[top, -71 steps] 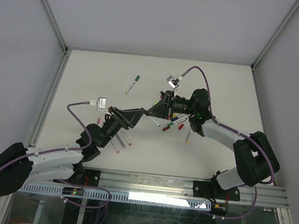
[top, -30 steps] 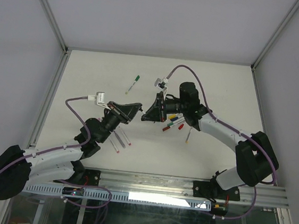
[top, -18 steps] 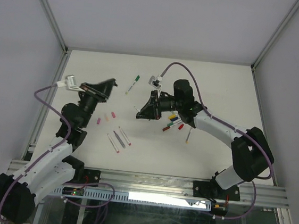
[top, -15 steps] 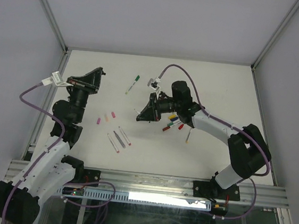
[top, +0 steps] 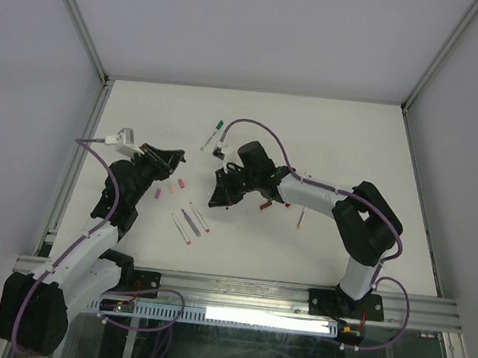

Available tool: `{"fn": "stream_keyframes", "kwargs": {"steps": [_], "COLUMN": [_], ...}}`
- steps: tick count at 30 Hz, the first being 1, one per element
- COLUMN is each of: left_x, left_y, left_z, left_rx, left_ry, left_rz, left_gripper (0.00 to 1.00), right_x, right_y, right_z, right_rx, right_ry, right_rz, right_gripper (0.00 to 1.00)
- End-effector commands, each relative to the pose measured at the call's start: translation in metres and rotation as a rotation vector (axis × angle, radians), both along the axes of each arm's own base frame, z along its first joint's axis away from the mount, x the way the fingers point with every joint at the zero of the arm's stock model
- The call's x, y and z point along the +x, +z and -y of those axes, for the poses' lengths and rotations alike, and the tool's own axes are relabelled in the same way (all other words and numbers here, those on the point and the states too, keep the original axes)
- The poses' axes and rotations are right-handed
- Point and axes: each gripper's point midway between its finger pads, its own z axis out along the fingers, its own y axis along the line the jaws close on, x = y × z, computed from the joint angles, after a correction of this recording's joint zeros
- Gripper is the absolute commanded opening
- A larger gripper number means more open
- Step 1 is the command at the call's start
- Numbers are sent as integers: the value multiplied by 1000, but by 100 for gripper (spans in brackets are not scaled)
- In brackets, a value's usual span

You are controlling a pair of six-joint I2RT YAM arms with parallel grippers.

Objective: Open the pen caps
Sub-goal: Place the pen at the center of the board.

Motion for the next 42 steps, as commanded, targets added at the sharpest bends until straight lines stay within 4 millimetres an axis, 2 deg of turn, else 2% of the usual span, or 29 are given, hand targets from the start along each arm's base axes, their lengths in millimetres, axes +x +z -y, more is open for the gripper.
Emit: {"fn": "stream_keyframes", "kwargs": {"steps": [1,6,10,18,22,27,37,42], "left_x": [-10,-5,-5,-6,-6,-6,-5,-5], "left_y": [-61,-90,-103,-108,-111,-113,-116,-116], "left_z": [16,9,4,2,4,5,6,9], "left_rx": [27,40,46,48,47,47,46,63], "left_ry": [-116,-64,-30,-20,-30,-36,-38,-62], "left_rz": [-181,-307,-355,-363,-369,-373,-385,-380], "left_gripper": [0,0,0,0,0,0,0,0], "right_x": [31,30,27,21,22,20,15,12], "right_y": [-11,-34,-46,-63,-69,-74,-66,-44], "right_z": [-13,-22,-25,-28,-26,-25,-29,-35], "right_rx": [-156,-249,-292,-342,-370,-383,-366,-319], "right_ry": [-207,-270,-278,-268,-276,-267,-239,-188], "right_rz": [91,90,102,93,90,79,76,89], "right_gripper": [0,0,4,11,21,26,29,33]}}
